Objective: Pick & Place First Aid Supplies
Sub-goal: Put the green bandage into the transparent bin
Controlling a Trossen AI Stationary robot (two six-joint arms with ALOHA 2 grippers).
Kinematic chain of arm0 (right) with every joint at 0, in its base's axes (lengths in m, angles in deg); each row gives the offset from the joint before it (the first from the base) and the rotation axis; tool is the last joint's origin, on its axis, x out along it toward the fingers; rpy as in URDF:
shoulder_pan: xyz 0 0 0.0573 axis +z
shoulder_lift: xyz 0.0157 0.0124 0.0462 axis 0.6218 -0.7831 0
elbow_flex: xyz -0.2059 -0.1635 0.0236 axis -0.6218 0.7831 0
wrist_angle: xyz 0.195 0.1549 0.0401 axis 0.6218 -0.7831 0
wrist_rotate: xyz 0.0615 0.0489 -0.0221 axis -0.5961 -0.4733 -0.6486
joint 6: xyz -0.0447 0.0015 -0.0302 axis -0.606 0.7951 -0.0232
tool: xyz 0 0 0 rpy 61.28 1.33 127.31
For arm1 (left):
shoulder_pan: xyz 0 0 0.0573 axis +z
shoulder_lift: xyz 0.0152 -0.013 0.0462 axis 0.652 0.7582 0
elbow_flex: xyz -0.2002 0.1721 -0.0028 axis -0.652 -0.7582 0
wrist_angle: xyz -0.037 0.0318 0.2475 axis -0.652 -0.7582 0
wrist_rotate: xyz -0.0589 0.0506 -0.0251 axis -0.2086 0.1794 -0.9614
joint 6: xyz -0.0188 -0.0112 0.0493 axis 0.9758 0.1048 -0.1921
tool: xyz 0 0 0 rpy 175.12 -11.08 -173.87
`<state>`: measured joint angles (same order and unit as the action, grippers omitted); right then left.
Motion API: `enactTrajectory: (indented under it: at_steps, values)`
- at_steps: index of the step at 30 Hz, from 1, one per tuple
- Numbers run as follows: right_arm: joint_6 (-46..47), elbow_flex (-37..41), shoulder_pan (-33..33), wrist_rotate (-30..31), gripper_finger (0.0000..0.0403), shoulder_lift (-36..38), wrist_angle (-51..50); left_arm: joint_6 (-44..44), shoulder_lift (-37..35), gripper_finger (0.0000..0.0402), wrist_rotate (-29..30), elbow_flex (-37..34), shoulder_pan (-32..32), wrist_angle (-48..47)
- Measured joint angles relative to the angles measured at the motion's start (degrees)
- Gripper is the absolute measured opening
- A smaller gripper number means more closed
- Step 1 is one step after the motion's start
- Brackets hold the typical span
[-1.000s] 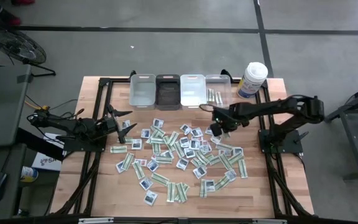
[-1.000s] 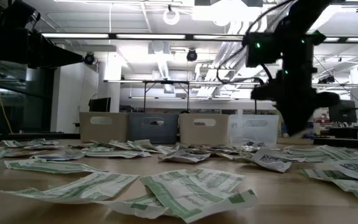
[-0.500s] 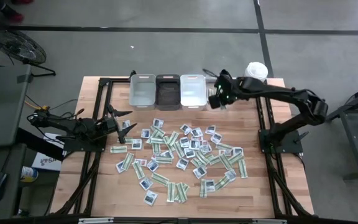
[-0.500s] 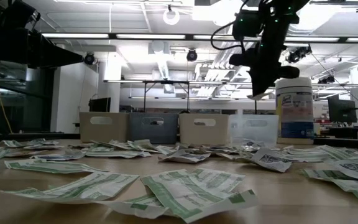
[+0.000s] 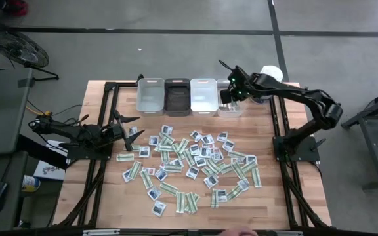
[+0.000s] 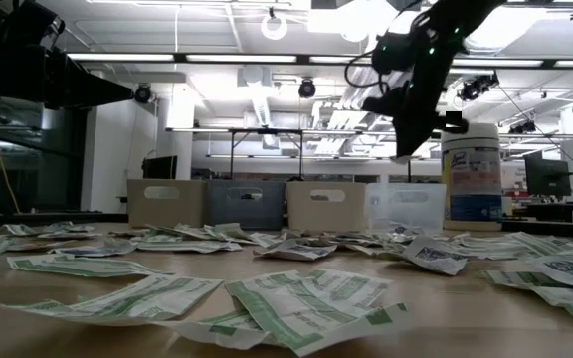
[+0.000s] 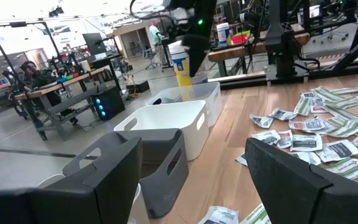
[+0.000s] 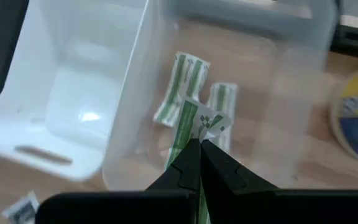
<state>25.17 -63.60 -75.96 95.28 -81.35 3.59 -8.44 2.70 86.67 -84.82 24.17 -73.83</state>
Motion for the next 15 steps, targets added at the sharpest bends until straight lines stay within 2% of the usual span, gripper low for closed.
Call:
enactTrajectory:
  at_steps: [7, 15]
  values:
    - [-1.3, 0.0, -3.0, -2.6, 0.0, -6.7, 6.4, 0.0, 0.0, 0.028, 0.0, 0.0, 0.0, 0.0]
    - [-2.9, 0.0, -4.5, -5.2, 0.0, -11.8, 8.3, 0.0, 0.0, 0.028, 0.0, 0.0, 0.0, 0.0]
